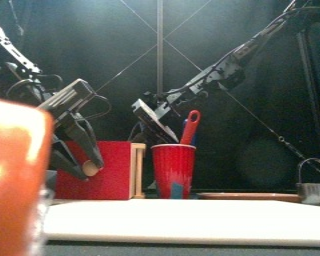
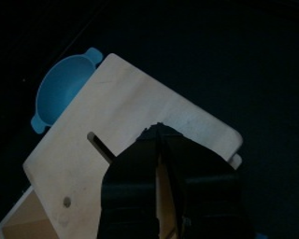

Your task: Put carrot in drawer

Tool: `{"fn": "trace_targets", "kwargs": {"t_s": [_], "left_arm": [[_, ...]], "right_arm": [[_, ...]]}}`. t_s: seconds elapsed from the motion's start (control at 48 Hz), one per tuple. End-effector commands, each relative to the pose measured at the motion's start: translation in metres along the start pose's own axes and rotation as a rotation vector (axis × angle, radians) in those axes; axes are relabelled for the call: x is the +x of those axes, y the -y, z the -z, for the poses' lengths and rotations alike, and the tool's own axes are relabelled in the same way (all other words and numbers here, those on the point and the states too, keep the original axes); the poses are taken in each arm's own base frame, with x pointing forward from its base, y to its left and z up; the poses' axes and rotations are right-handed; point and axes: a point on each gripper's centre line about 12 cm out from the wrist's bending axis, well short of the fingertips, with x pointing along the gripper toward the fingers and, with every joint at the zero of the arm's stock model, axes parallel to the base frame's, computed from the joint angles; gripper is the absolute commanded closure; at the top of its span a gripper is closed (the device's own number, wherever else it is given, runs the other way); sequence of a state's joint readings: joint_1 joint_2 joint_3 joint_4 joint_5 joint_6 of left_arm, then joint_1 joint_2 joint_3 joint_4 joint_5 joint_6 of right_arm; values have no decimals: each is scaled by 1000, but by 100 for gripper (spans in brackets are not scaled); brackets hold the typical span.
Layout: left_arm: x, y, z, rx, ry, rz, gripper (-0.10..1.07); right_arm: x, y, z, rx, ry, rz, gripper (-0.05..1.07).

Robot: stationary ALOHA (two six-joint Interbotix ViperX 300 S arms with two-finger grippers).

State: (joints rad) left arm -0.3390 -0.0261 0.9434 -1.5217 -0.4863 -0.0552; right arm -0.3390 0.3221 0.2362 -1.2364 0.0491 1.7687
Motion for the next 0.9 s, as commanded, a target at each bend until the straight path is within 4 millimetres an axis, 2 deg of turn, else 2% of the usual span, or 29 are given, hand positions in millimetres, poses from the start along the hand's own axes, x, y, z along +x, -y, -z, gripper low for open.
{"fn": "trace_targets", "kwargs": {"t_s": [0.0, 0.167, 0.479, 0.667, 0.875], "left_arm": [[-3, 13, 5, 1, -15, 38, 41], [-2, 13, 5, 14, -15, 38, 38], [-3, 16, 5, 30, -17, 53, 11], [-7, 18, 6, 37, -28, 66, 9], [-25, 28, 5, 113, -48, 161, 9]], "right_arm": [[-3, 0, 1, 2, -2, 1, 75], [-3, 0, 2, 1, -4, 1, 75], [-3, 0, 2, 1, -4, 1, 75], [-4, -1, 1, 1, -2, 0, 75], [-10, -12, -8, -4, 24, -24, 75]]}}
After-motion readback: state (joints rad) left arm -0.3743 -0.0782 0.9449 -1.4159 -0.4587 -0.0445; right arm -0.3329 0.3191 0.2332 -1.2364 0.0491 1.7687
